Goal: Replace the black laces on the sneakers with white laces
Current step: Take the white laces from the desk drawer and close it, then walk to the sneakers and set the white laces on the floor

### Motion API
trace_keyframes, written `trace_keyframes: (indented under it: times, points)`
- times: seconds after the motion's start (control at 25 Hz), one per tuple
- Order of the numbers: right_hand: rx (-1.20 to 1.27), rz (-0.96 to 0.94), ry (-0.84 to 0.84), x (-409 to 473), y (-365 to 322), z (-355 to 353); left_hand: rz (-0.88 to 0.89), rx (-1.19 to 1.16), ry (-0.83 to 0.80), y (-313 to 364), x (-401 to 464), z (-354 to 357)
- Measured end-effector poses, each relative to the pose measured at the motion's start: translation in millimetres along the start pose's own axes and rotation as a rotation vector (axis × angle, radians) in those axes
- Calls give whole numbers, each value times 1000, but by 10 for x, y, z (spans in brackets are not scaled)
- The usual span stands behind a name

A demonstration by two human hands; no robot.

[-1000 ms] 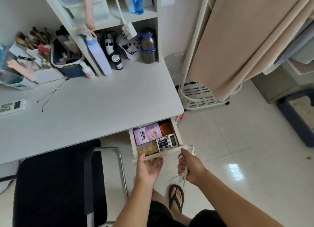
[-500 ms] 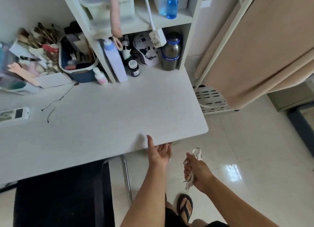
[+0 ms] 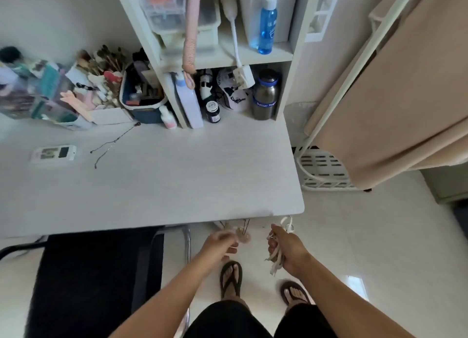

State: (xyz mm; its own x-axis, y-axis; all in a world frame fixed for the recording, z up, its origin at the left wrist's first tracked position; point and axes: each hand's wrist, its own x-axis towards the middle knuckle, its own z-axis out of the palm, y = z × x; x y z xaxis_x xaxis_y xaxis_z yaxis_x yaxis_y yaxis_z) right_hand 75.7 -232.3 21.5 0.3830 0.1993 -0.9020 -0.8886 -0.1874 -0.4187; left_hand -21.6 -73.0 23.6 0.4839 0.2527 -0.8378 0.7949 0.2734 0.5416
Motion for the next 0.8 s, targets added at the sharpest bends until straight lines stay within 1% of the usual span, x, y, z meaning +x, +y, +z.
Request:
trace_keyframes:
  times: [0.04, 0.08, 0.12, 0.2, 0.28, 0.4, 0.48, 0.6, 0.72, 0.8]
  points:
    - [-87, 1, -26, -54, 5, -73, 93, 113, 36, -118, -184, -65]
    - [-173, -5, -58, -112, 19, -136, 162, 171, 102, -239, -372, -106]
    - [-251, -16, -88, -173, 38, -187, 193, 190, 186, -362, -528, -120]
    - [-408, -50, -178, -317, 96, -282, 192, 158, 361, -642, -901, 18]
    - [-574, -80, -279, -471, 170, -392, 155, 87, 492, -978, -1316, 363]
    - [-805, -106, -355, -709, 400, -515, 101, 5, 619, -1543, -1952, 932]
    - [-911, -126, -356, -853, 597, -533, 87, -32, 681, -1799, -2291, 1185]
    - [-1103, -109, -442, -1171, 1138, -344, 67, -153, 783, -2322, -2791, 1365]
    - [-1317, -114, -612, -1546, 1922, -48, 23, -330, 925, -3048, -3246, 1337]
    - [-1388, -105, -677, -1760, 2457, 123, 7, -436, 1022, -3570, -3534, 1331]
